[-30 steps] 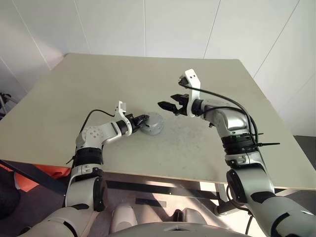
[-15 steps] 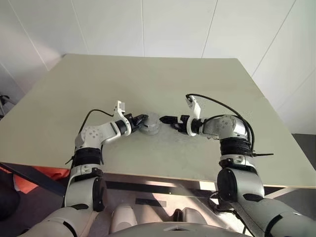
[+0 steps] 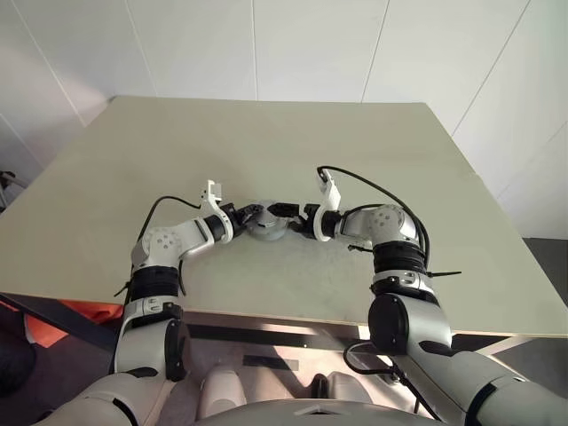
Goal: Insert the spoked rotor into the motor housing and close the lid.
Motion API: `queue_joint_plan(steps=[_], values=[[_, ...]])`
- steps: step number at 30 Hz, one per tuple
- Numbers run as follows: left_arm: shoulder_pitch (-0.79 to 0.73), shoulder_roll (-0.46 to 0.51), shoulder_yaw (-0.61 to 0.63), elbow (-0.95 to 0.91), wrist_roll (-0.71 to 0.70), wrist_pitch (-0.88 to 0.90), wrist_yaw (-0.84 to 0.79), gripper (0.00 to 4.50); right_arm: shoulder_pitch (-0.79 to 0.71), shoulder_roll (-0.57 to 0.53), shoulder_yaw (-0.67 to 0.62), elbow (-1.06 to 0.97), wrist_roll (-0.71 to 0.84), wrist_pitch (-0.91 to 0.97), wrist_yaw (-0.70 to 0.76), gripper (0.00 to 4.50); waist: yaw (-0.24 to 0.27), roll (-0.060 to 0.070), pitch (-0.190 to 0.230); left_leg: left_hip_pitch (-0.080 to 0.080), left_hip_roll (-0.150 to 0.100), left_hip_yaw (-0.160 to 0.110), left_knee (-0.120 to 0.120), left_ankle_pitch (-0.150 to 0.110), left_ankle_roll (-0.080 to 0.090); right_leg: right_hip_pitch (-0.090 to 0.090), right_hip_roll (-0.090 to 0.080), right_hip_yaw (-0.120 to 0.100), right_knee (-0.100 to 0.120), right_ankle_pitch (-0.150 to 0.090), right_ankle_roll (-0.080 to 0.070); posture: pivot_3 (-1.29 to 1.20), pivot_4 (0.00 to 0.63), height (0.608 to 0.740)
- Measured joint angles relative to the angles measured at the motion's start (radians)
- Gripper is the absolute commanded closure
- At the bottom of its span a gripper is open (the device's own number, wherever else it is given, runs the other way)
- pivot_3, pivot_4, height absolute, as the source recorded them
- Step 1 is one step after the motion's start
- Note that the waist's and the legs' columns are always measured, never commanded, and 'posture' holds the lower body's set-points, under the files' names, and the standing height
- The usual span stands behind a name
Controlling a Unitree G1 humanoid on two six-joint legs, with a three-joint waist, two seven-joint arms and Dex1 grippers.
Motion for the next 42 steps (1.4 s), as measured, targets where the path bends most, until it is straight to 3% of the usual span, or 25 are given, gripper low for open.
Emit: queue_joint_plan(steps=[17, 20, 28, 30, 42], values=[[0.011, 0.027, 0.019, -0.015, 0.005, -0.017, 0.008, 4.5, -0.013, 0.015, 0.021, -0.054, 0.055, 0.061, 0.021, 0.03, -0.001, 0.0, 0.0, 0.0, 0.0, 0.0, -0.002, 0.0, 0.0, -0.001, 0.0, 0.0, 0.0, 0.001, -0.005, 0.0, 0.0, 0.74], [0.011, 0.027, 0.021, -0.014, 0.01, -0.022, 0.009, 4.5, -0.007, 0.014, 0.035, -0.059, 0.055, 0.057, 0.024, 0.63, -0.002, 0.0, 0.0, 0.0, 0.001, 0.0, -0.002, 0.0, 0.0, -0.001, 0.001, 0.0, 0.0, 0.001, -0.005, 0.0, 0.0, 0.74], [0.01, 0.037, 0.032, -0.014, 0.015, -0.03, 0.011, 4.5, -0.002, 0.011, 0.041, -0.056, 0.032, 0.046, 0.01, 3.15, -0.002, 0.0, 0.0, 0.0, 0.001, 0.0, -0.002, 0.001, -0.001, -0.001, 0.0, 0.0, 0.0, 0.001, -0.005, 0.0, 0.0, 0.74], [0.01, 0.038, 0.034, -0.013, 0.017, -0.031, 0.013, 4.5, -0.002, 0.012, 0.039, -0.056, 0.032, 0.042, 0.007, 3.32, -0.001, 0.0, 0.0, 0.0, 0.001, 0.0, -0.002, 0.001, -0.001, -0.001, 0.0, 0.0, 0.0, 0.001, -0.005, 0.0, 0.0, 0.74], [0.016, 0.037, 0.038, -0.012, 0.025, -0.065, 0.002, 4.5, -0.028, 0.018, -0.007, 0.008, 0.04, 0.002, -0.021, 3.33, -0.003, 0.0, 0.0, 0.0, 0.001, 0.0, -0.002, 0.001, -0.001, -0.002, 0.001, 0.0, 0.0, 0.001, -0.005, 0.0, 0.0, 0.74]])
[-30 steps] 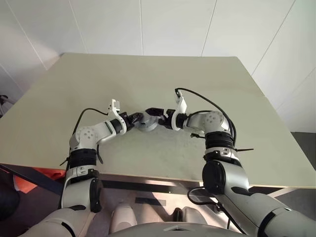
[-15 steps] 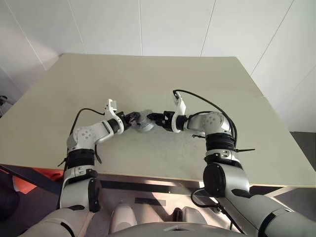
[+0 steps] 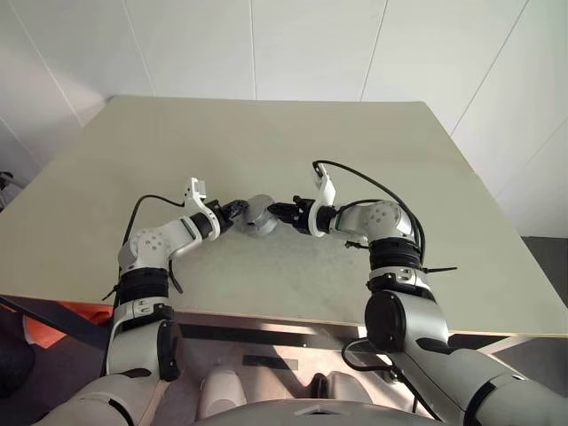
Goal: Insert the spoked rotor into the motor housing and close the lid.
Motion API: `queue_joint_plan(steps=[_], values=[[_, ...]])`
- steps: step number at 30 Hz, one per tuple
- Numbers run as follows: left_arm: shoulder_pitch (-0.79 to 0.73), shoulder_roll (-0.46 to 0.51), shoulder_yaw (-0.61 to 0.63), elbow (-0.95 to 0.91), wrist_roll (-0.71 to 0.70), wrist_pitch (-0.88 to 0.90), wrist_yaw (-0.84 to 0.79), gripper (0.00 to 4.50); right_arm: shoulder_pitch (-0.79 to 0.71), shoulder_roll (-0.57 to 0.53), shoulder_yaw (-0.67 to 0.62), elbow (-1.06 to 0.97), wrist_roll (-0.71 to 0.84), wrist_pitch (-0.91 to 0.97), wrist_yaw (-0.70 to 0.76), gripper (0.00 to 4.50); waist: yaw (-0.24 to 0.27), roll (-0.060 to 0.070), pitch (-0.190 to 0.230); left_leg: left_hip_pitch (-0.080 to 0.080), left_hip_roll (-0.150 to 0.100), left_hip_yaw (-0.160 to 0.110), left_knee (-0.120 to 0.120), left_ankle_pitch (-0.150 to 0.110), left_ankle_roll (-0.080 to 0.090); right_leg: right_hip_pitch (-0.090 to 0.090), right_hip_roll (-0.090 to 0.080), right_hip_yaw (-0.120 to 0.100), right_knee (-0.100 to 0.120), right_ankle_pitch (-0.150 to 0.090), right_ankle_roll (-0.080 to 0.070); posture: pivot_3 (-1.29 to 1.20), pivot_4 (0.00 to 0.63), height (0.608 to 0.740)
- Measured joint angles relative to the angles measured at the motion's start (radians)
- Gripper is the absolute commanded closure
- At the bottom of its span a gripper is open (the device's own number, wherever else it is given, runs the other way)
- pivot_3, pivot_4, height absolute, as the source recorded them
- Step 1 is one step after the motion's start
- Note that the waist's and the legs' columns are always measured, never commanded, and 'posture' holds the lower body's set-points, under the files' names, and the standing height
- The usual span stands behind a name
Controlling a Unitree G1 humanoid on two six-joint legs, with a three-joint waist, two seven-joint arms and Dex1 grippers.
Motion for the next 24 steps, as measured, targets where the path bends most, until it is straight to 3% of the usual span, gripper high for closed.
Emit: queue_joint_plan(steps=[7, 17, 20, 24], values=[[0.035, 0.011, 0.091, 0.001, -0.022, -0.115, -0.019, 4.5, -0.079, 0.015, -0.191, 0.163, 0.081, -0.088, -0.126, 3.33, 0.005, 0.0, 0.001, -0.02, 0.001, -0.001, 0.001, 0.001, -0.001, -0.017, 0.001, -0.003, 0.001, 0.001, -0.001, 0.0, 0.0, 0.74], [0.059, 0.024, 0.231, -0.002, -0.147, -0.123, -0.009, 4.5, -0.128, 0.023, -0.311, 0.218, 0.225, -0.131, -0.197, 3.33, 0.012, -0.001, 0.001, -0.023, 0.001, -0.001, 0.002, -0.001, 0.003, -0.017, 0.001, -0.005, 0.0, 0.003, 0.002, 0.0, 0.0, 0.74], [0.071, 0.011, 0.256, -0.012, -0.193, -0.117, -0.008, 3.96, -0.158, 0.023, -0.314, 0.213, 0.266, -0.129, -0.193, 3.33, 0.012, -0.001, 0.001, -0.022, 0.001, -0.001, 0.002, -0.001, 0.003, -0.016, 0.001, -0.005, 0.0, 0.003, 0.002, 0.0, 0.0, 0.74], [0.099, 0.008, 0.255, -0.063, -0.241, -0.093, -0.011, 2.59, -0.169, 0.023, -0.309, 0.19, 0.313, -0.107, -0.185, 3.33, 0.012, -0.001, 0.001, -0.022, 0.001, -0.001, 0.004, -0.001, 0.003, -0.016, 0.001, -0.005, 0.001, 0.003, 0.002, 0.0, 0.0, 0.74]])
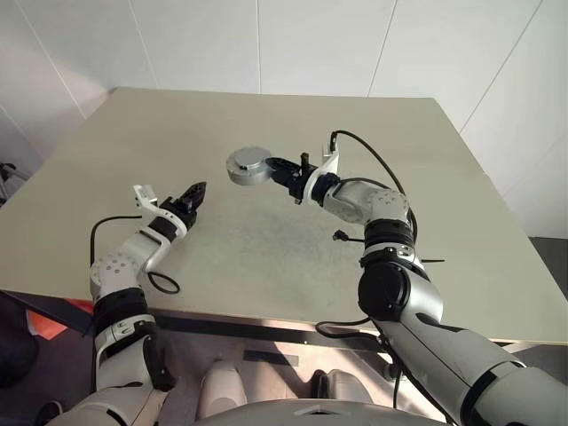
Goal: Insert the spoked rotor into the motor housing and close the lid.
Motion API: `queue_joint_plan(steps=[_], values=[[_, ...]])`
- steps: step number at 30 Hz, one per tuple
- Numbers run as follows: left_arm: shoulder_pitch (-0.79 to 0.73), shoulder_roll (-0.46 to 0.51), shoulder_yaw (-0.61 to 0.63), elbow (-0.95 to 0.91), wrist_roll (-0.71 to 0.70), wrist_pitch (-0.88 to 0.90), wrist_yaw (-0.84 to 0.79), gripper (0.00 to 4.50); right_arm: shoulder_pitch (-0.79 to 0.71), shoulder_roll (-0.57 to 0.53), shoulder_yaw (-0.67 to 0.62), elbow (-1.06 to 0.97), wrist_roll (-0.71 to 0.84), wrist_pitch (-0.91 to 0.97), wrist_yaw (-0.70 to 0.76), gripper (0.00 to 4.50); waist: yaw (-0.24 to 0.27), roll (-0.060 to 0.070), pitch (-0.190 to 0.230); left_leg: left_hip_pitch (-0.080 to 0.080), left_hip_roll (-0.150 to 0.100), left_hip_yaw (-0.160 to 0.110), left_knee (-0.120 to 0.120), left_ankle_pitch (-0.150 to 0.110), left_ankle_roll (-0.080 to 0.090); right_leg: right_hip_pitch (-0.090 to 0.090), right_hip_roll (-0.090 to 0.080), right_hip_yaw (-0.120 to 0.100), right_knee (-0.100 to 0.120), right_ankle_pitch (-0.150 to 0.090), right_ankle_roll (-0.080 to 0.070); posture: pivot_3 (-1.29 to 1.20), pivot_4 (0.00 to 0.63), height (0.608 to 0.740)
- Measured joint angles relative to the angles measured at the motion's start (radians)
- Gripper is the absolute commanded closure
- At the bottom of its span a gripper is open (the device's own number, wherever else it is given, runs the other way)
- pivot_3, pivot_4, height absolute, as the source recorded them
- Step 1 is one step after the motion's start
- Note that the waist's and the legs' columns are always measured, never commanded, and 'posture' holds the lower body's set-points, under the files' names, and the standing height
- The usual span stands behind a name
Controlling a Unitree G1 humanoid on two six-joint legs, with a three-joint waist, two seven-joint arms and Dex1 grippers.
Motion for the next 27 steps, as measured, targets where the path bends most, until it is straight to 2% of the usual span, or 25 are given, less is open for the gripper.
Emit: queue_joint_plan(steps=[7, 8, 15, 23, 27], values=[[0.005, -0.023, -0.009, -0.023, -0.095, 0.052, -0.013, 0.25, 0.0, 0.016, 0.037, -0.031, 0.031, 0.055, -0.007, 3.33, 0.001, 0.0, 0.0, -0.001, 0.0, 0.0, 0.003, 0.0, 0.0, 0.0, 0.0, 0.0, 0.001, 0.0, 0.001, 0.0, 0.0, 0.74], [0.001, -0.026, -0.006, -0.02, -0.115, 0.064, -0.007, 0.04, 0.001, 0.018, 0.04, -0.034, 0.033, 0.06, -0.009, 3.33, 0.002, 0.0, 0.0, -0.001, 0.0, 0.0, 0.003, 0.0, 0.0, 0.0, 0.0, 0.0, 0.001, 0.0, 0.001, 0.0, 0.0, 0.74], [-0.033, -0.027, 0.013, 0.033, -0.253, 0.173, 0.024, 0.04, 0.015, 0.015, 0.045, -0.123, 0.072, 0.11, -0.016, 3.33, 0.007, 0.0, 0.0, 0.0, 0.0, 0.0, 0.006, 0.0, 0.0, 0.001, 0.0, 0.001, 0.001, 0.001, 0.001, 0.0, 0.0, 0.74], [-0.032, -0.032, 0.013, 0.038, -0.301, 0.207, 0.029, 0.04, 0.048, 0.027, 0.064, -0.191, 0.089, 0.121, -0.014, 3.33, 0.019, 0.0, 0.0, 0.0, 0.0, 0.0, 0.007, 0.0, 0.0, 0.001, 0.0, 0.001, 0.002, 0.001, 0.002, 0.0, 0.0, 0.74], [-0.044, -0.034, -0.032, 0.031, -0.346, 0.261, 0.019, 0.04, 0.073, 0.048, 0.141, -0.181, 0.067, 0.145, -0.021, 3.33, 0.019, 0.0, 0.0, 0.0, 0.0, -0.001, 0.007, 0.0, 0.0, 0.002, 0.0, 0.001, 0.002, 0.001, 0.002, 0.0, 0.0, 0.74]])
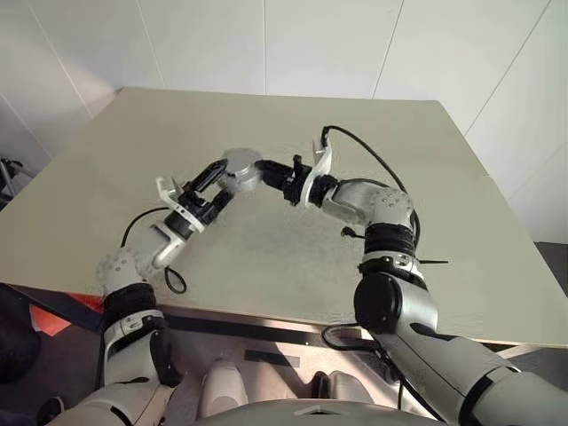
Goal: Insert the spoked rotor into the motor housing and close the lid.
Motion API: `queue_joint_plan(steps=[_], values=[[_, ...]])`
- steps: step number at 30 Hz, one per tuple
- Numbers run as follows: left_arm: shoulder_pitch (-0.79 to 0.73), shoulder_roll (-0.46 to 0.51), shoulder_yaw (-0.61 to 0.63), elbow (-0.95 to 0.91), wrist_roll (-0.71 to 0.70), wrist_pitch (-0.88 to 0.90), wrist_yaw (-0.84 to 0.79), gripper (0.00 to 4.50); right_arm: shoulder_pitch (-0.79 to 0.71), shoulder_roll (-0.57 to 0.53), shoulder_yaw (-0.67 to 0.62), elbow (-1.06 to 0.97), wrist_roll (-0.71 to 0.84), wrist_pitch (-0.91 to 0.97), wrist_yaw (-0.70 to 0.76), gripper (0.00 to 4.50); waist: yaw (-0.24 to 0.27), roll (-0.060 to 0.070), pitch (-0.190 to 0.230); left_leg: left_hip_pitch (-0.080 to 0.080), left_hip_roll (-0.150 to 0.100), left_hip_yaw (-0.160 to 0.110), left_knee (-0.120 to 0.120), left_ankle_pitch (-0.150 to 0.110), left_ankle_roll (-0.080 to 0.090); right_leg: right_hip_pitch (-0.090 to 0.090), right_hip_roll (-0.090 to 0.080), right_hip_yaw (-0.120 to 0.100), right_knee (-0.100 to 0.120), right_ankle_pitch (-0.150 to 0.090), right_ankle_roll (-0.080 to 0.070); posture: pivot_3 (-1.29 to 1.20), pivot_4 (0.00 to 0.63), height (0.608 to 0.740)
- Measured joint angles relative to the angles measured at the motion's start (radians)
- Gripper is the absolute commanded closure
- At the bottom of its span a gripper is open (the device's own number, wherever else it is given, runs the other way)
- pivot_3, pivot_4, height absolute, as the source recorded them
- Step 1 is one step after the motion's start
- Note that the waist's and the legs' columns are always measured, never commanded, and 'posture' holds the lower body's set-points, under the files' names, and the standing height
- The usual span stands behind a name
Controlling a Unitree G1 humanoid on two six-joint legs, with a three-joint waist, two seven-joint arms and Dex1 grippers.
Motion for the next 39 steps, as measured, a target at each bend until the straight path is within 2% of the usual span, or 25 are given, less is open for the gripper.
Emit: queue_joint_plan(steps=[5, 22, 25, 30, 39], values=[[0.016, 0.017, -0.038, -0.02, -0.008, 0.027, -0.008, 0.04, 0.001, -0.001, 0.036, 0.007, 0.0, 0.003, 0.006, 3.33, 0.002, 0.0, 0.0, -0.001, 0.0, -0.001, 0.002, 0.0, 0.0, 0.0, 0.0, 0.0, 0.0, 0.0, 0.0, 0.0, 0.0, 0.74], [0.011, 0.016, -0.047, 0.013, 0.013, -0.101, -0.003, 0.04, 0.014, -0.008, 0.081, 0.007, 0.0, -0.026, 0.015, 3.33, 0.002, 0.0, 0.0, -0.001, 0.0, -0.001, 0.007, 0.0, 0.0, 0.001, 0.0, 0.001, 0.002, 0.003, 0.002, 0.0, 0.0, 0.74], [0.011, 0.016, -0.056, 0.013, 0.021, -0.106, -0.001, 0.67, 0.014, -0.011, 0.084, 0.007, 0.0, -0.026, 0.016, 3.33, 0.002, 0.0, 0.0, -0.001, 0.0, -0.001, 0.007, 0.0, 0.0, 0.001, 0.0, 0.001, 0.002, 0.003, 0.002, 0.0, 0.0, 0.74], [0.013, 0.014, -0.063, 0.02, 0.026, -0.122, 0.001, 2.21, 0.014, -0.013, 0.087, 0.011, 0.004, -0.031, 0.033, 3.33, 0.002, 0.0, 0.0, -0.001, 0.0, -0.001, 0.007, 0.0, 0.0, 0.001, 0.0, 0.0, 0.002, 0.003, 0.002, 0.0, 0.0, 0.74], [0.013, 0.014, -0.064, 0.034, 0.021, -0.135, 0.003, 2.25, 0.013, -0.018, 0.112, 0.033, -0.006, -0.068, 0.056, 3.33, 0.002, 0.0, 0.0, -0.001, 0.0, -0.001, 0.007, 0.0, 0.0, 0.001, -0.001, 0.001, 0.002, 0.003, 0.001, 0.0, 0.0, 0.74]])
